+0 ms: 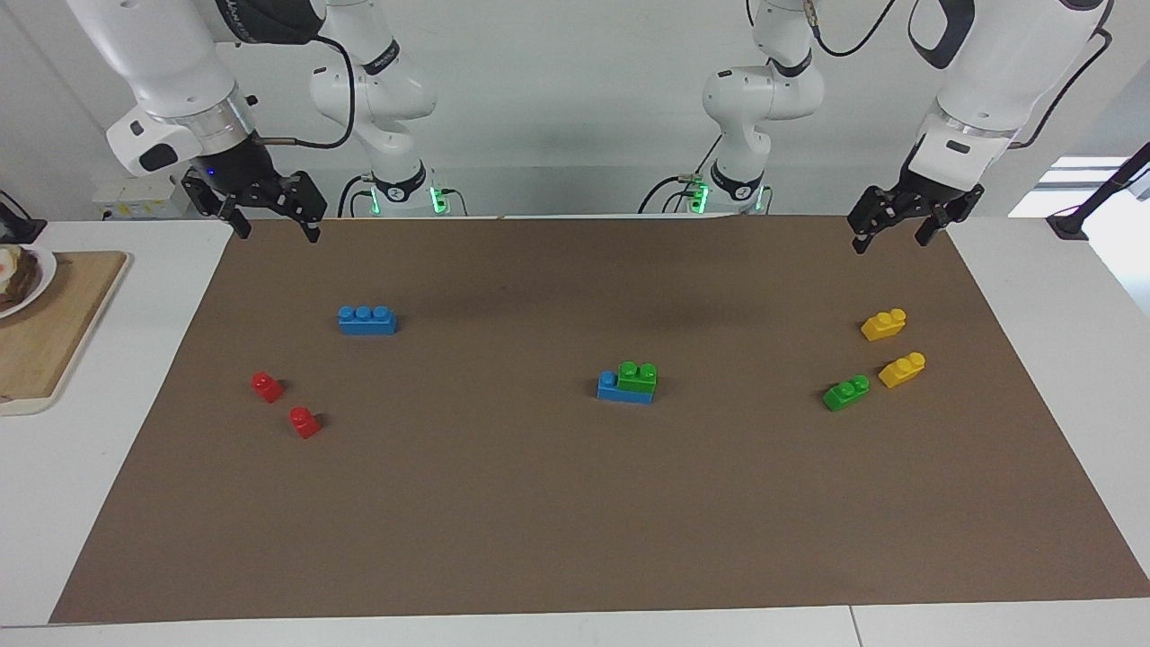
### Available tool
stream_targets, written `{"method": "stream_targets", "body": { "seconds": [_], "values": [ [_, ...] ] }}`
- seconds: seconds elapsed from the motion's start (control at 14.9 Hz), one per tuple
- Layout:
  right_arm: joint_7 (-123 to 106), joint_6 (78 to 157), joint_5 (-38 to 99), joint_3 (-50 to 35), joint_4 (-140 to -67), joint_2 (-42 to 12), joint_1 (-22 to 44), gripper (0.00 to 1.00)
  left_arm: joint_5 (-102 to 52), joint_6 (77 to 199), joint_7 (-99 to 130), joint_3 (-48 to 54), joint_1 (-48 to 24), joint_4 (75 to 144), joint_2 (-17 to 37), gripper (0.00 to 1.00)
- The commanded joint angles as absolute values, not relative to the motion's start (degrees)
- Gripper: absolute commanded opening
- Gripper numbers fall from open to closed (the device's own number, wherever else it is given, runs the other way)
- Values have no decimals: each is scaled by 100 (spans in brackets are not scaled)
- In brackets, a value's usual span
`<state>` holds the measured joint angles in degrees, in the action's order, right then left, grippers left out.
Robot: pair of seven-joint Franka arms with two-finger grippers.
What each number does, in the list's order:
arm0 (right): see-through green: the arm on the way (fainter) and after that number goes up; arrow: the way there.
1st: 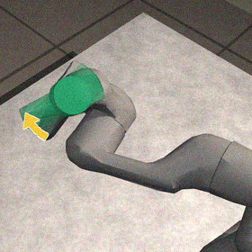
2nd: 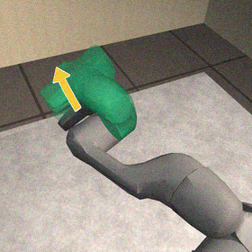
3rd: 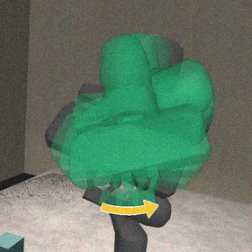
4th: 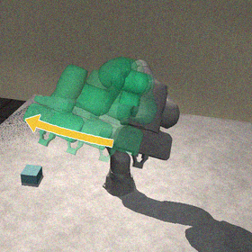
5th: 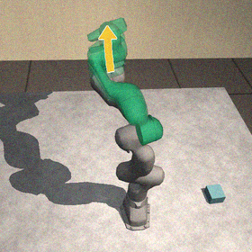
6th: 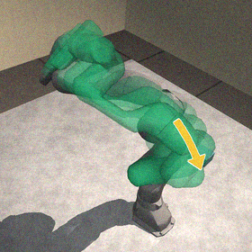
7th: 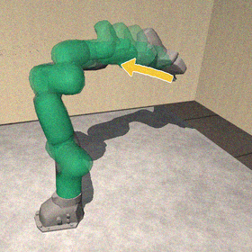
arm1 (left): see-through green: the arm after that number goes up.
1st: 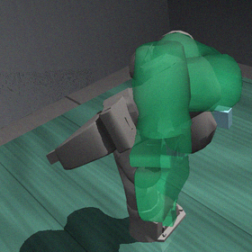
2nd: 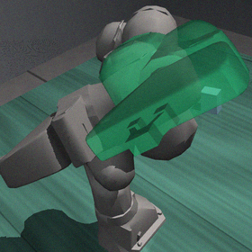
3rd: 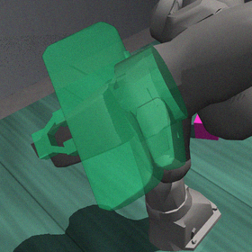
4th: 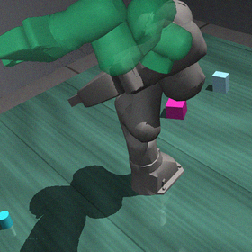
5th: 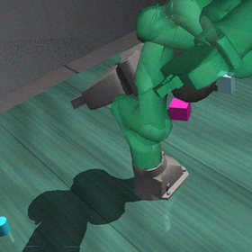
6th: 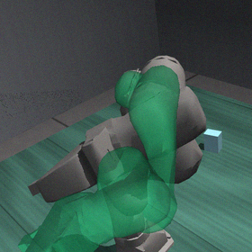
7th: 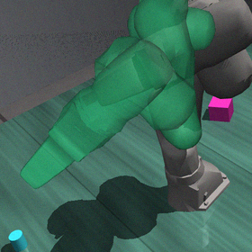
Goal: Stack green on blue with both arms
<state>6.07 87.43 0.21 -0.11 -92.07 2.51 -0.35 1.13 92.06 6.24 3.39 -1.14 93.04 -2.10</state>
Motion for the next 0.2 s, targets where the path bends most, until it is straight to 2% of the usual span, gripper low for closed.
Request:
{"method": "stream_targets", "body": {
  "seconds": [0.0,0.13],
  "values": [
    [448,8684,-123,-70,-9255,299,-114,100,44,9316,580,352,-132,9325,-211,100],
    [448,8684,-123,-70,-9255,299,-114,100,44,9316,580,352,-132,9325,-211,100]
  ]
}}
